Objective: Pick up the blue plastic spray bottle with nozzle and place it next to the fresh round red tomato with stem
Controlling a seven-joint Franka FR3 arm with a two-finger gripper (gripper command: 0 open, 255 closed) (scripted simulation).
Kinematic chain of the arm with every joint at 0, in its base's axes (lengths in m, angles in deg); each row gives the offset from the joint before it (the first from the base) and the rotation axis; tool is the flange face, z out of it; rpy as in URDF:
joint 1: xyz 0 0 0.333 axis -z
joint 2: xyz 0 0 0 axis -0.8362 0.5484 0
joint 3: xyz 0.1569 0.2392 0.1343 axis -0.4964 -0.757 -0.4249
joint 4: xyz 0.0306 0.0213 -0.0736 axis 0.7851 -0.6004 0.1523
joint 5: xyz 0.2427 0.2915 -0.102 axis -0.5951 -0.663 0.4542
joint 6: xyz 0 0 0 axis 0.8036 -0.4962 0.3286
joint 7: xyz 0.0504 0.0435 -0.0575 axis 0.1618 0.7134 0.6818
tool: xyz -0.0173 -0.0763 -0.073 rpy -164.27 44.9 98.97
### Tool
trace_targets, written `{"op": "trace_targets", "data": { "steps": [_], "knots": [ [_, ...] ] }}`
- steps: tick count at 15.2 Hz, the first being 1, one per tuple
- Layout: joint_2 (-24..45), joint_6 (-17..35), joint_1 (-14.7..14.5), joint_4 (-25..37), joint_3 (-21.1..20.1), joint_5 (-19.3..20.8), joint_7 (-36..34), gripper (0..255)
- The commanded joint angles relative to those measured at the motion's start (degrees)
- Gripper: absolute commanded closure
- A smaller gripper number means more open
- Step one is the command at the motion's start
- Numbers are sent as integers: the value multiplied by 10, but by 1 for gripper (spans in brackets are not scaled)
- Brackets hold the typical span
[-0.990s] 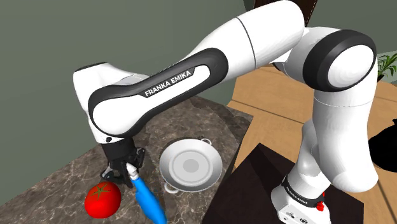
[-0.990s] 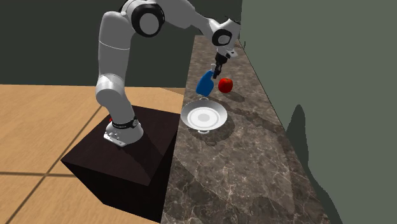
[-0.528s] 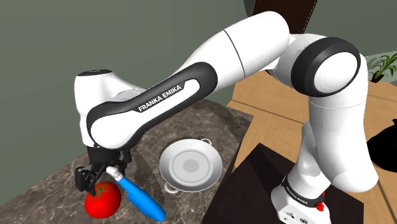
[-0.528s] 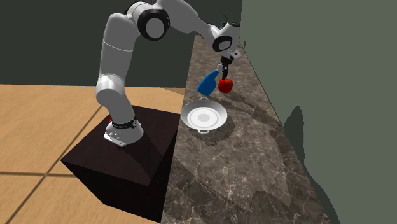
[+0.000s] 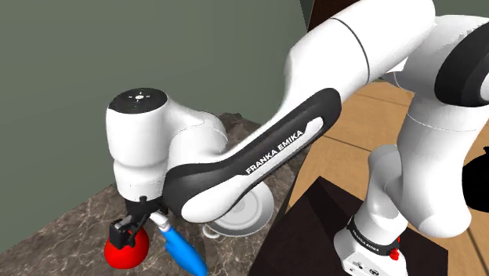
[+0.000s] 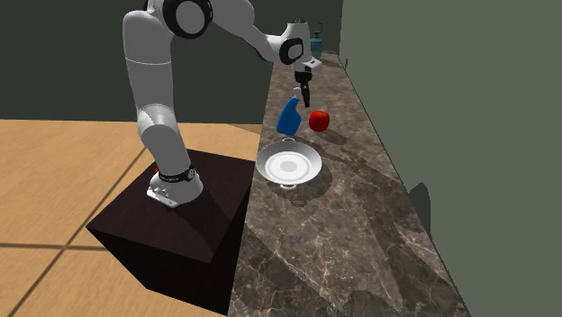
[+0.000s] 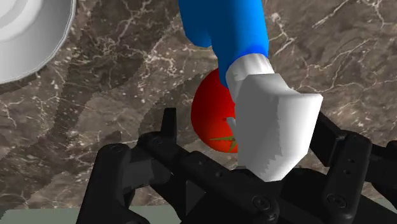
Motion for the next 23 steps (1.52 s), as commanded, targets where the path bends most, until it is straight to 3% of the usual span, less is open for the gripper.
{"op": "trace_targets", "data": {
  "steps": [1,3,11,18,19,20,23],
  "knots": [
    [-56,35,-32,-83,5,91,-69,0],
    [-91,44,-51,-129,3,169,-130,0],
    [-43,88,-45,-128,13,202,-152,0],
    [-43,89,-57,-128,25,200,-150,0],
    [-62,70,-53,-126,19,173,-126,255],
    [-88,79,-58,-162,17,181,-142,255],
    [-83,77,-59,-157,16,184,-146,255]
  ]
}}
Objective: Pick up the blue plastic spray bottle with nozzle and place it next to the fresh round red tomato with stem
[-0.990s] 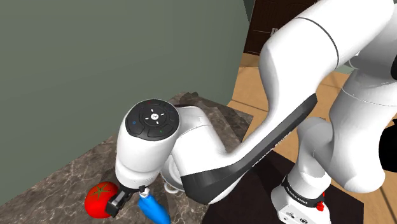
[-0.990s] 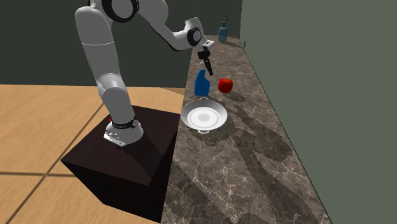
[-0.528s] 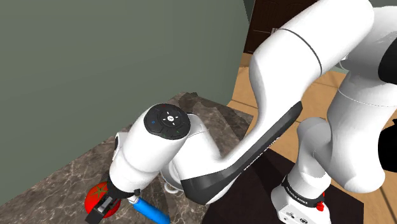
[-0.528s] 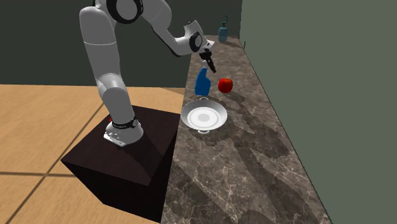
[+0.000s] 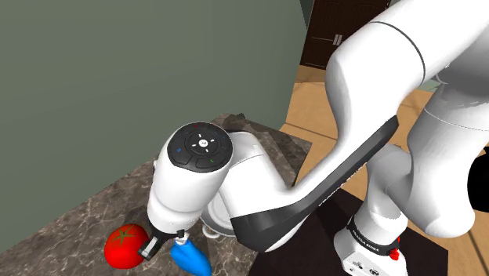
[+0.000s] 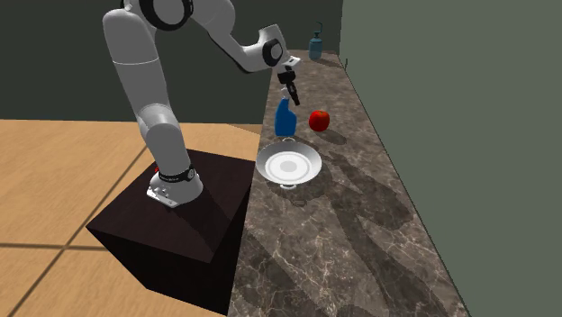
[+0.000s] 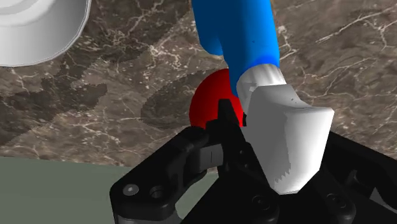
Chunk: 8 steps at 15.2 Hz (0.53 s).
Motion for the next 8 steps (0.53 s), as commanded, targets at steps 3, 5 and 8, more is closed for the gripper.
{"op": "trace_targets", "data": {
  "steps": [3,5,8],
  "knots": [
    [7,-36,-3,-4,-3,-3,-2,255],
    [45,-16,4,15,7,17,-7,255],
    [30,-35,3,21,6,2,8,255]
  ]
}}
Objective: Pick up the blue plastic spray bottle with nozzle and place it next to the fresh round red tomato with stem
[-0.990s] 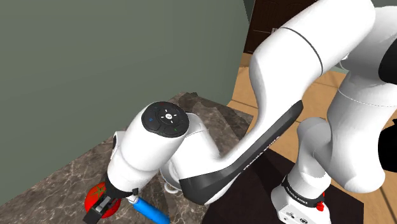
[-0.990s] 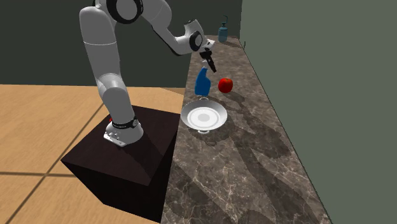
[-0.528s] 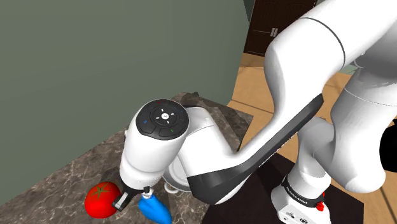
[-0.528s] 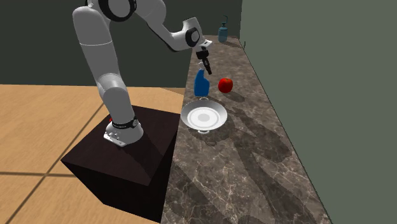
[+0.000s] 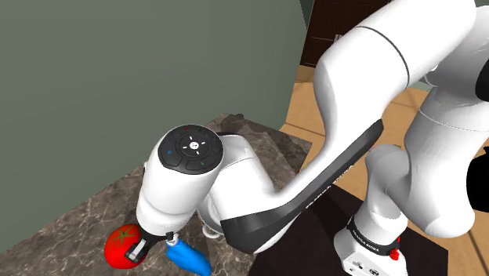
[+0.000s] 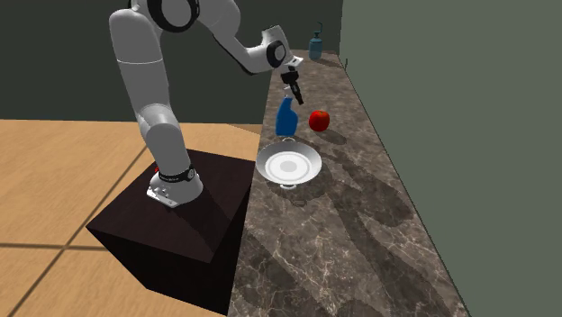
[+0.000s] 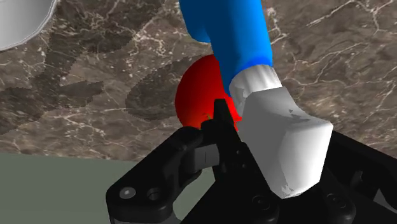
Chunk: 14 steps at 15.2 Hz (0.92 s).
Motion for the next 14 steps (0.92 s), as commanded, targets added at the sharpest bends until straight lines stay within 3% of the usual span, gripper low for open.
{"op": "trace_targets", "data": {
  "steps": [1,2,6,11,14],
  "knots": [
    [0,0,0,0,0,0,0,255],
    [0,0,0,0,0,0,0,0],
    [-41,-110,-47,-29,-22,96,-114,0],
    [-57,-270,-100,-38,-75,146,-208,0],
    [-49,-264,-98,-42,-73,157,-216,0]
  ]
}}
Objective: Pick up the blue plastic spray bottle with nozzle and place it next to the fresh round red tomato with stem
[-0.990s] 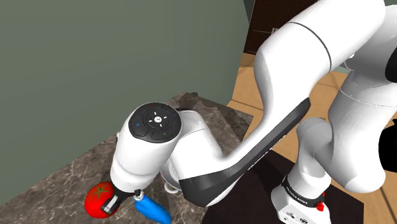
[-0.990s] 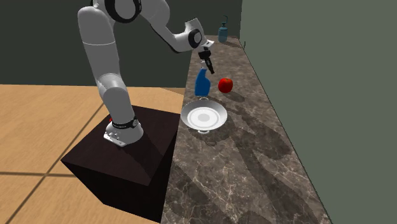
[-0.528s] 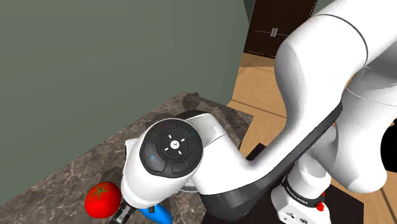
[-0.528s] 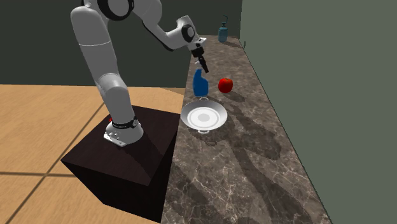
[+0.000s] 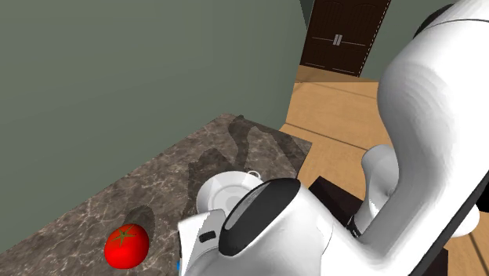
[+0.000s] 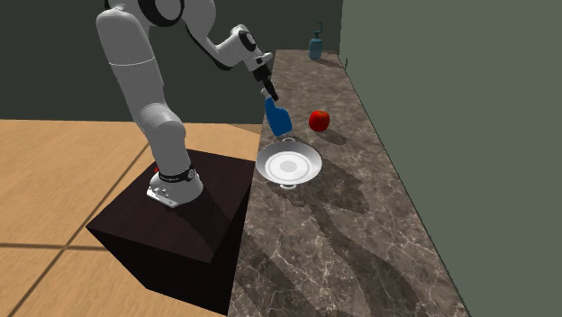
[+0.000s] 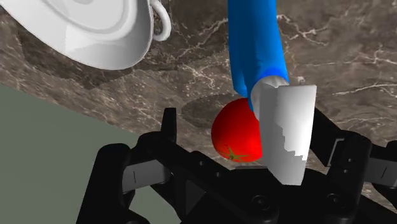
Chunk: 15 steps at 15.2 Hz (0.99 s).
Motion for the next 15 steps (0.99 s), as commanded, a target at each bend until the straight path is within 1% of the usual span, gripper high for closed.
{"op": "trace_targets", "data": {
  "steps": [1,5,13,14,15],
  "knots": [
    [12,2,2,-8,3,9,-9,0],
    [31,29,12,-15,12,33,-22,0],
    [31,29,4,-15,20,33,-22,0],
    [17,40,17,-26,30,26,2,255],
    [34,45,18,-15,32,37,-5,255]
  ]
}}
